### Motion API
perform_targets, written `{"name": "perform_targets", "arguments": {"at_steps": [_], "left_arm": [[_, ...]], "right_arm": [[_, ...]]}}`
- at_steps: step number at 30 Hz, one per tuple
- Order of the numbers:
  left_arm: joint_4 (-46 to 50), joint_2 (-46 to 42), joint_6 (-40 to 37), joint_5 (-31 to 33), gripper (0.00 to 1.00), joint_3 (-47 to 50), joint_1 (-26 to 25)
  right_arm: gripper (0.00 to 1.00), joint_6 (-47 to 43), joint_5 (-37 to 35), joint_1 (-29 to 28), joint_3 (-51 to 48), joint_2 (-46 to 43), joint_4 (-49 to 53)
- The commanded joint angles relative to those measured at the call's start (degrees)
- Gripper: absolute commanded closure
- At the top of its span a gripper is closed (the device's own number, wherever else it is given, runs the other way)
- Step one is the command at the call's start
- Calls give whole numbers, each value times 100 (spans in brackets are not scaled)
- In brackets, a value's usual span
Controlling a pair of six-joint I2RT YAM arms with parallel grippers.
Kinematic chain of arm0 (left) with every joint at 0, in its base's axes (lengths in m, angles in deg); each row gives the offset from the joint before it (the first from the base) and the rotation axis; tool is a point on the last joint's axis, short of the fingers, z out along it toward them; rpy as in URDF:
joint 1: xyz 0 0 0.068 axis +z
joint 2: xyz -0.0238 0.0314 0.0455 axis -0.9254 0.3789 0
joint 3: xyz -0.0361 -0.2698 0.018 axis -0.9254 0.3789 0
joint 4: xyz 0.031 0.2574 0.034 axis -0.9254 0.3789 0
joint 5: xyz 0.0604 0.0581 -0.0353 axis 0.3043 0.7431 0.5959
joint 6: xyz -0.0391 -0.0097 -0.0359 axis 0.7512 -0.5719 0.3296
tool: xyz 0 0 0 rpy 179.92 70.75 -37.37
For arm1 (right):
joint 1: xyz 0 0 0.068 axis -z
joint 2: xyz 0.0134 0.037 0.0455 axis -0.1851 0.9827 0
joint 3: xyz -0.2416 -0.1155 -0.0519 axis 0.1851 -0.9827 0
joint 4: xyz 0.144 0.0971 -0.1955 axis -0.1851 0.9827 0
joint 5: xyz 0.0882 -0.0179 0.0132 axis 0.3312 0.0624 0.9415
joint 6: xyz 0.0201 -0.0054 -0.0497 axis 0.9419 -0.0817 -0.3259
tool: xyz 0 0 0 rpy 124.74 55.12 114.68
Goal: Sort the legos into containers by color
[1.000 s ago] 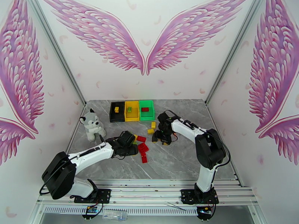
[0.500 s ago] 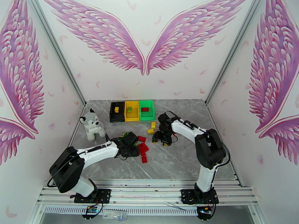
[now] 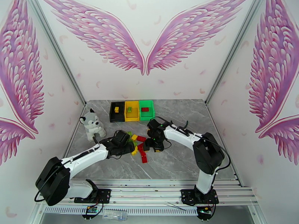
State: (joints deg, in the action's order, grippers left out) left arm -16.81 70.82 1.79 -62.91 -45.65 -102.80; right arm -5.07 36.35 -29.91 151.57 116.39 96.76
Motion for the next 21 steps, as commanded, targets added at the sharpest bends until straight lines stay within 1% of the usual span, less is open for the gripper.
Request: {"name": "perform_targets", "arguments": {"at_steps": [1,7,12,17,21], "left_arm": [[168,-495,330,93,26,297,261],[436,-1201,405,128,24,604,517],[560,-1501,457,105,24,769,559],[583,-1638,475,80,24,823,564],[502,-1480,366,-15,24,717,579]], "right_arm": [[26,-33,-118,-283,15,80,190],[31,15,-428,-707,343,579,393],[38,69,-819,-831,613,936,601],[49,118,-947,-854,681,1019,590],[60,99,-986,-839,663,904,580]]}}
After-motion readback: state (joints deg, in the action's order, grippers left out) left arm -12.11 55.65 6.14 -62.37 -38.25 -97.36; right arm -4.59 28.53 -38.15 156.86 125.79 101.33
